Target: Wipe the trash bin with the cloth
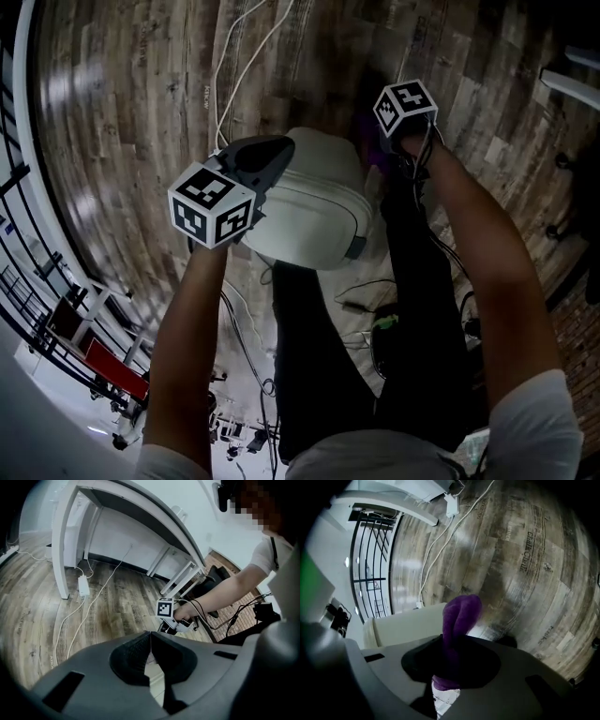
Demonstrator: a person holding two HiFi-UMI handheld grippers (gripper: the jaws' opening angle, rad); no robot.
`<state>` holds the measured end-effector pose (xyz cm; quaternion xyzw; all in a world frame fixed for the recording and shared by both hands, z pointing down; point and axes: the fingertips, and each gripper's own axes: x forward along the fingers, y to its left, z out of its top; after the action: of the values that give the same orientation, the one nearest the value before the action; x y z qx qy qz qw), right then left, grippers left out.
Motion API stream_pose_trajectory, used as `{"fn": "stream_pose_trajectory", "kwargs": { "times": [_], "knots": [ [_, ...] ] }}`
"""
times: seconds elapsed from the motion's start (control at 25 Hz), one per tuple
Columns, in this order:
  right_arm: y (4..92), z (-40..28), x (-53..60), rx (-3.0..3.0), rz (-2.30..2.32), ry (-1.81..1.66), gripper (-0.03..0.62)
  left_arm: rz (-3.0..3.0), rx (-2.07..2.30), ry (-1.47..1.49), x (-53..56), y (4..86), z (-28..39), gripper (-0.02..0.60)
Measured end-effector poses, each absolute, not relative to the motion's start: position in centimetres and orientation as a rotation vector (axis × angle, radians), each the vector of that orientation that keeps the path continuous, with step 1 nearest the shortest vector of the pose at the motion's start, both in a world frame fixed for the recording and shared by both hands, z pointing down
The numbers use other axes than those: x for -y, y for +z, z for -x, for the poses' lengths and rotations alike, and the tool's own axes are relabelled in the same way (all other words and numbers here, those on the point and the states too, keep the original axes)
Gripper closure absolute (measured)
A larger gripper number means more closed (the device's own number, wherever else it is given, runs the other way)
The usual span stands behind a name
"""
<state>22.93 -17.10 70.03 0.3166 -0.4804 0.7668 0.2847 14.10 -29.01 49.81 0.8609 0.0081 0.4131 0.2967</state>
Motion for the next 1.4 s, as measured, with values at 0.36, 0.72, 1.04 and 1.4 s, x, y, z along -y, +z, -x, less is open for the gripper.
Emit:
{"fn": "stream_pose_trajectory", "kwargs": {
  "times": [0.36,0.72,1.04,1.4],
  "knots": [
    [70.4,-12.9,27.0,1.374,-0.895,2.271,0.497,-2.340,-0.113,1.076,32.8,52.0,-9.4,0.577],
    [71.4,-3.2,33.8,1.344,-0.779,2.532,0.497,-2.304,-0.021,1.063,35.8,54.3,-4.0,0.577],
    [74.9,-4.5,29.2,1.183,-0.766,2.416,0.497,-2.285,-0.052,1.059,35.2,55.5,-4.1,0.577],
    [75.7,-8.0,25.7,1.124,-0.807,2.434,0.497,-2.263,-0.110,1.075,33.7,55.8,-6.7,0.577]
  ]
}}
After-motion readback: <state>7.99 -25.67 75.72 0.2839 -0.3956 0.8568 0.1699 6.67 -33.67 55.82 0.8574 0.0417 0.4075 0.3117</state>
